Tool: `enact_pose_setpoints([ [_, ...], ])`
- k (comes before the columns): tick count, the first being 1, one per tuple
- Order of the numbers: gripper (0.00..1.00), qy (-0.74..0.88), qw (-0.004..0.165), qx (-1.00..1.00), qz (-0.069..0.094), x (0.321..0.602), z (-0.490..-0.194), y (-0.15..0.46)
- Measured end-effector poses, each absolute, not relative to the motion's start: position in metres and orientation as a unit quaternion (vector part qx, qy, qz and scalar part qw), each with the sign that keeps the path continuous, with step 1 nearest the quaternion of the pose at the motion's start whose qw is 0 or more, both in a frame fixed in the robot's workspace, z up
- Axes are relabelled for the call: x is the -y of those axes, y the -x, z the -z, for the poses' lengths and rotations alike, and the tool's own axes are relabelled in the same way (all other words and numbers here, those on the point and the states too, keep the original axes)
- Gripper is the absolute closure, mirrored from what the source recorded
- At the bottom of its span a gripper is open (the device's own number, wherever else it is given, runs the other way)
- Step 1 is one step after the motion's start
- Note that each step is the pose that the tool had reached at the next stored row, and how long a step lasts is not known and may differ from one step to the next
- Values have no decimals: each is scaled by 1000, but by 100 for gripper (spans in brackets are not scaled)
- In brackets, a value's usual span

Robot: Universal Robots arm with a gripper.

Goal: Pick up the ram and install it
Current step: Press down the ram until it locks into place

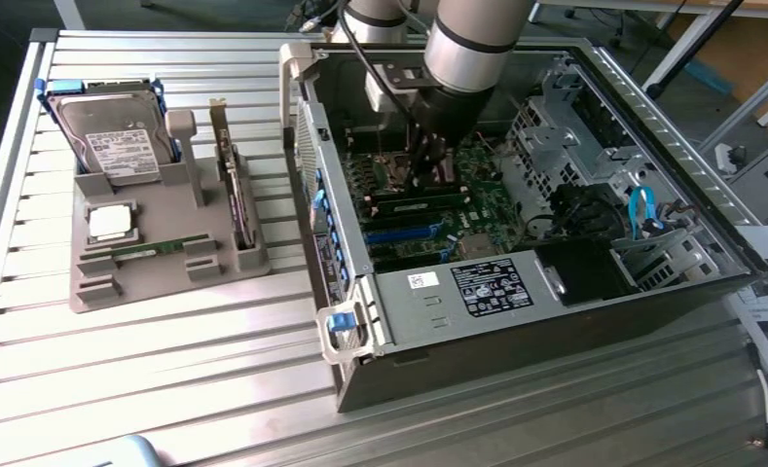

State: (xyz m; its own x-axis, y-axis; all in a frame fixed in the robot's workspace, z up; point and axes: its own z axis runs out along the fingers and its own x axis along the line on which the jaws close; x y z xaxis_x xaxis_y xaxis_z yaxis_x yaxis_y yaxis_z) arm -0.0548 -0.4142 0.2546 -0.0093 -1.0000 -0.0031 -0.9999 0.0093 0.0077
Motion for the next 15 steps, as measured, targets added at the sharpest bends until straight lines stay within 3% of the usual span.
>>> enact_pose_setpoints([
  [15,89,-704,2,710,3,414,-268,55],
])
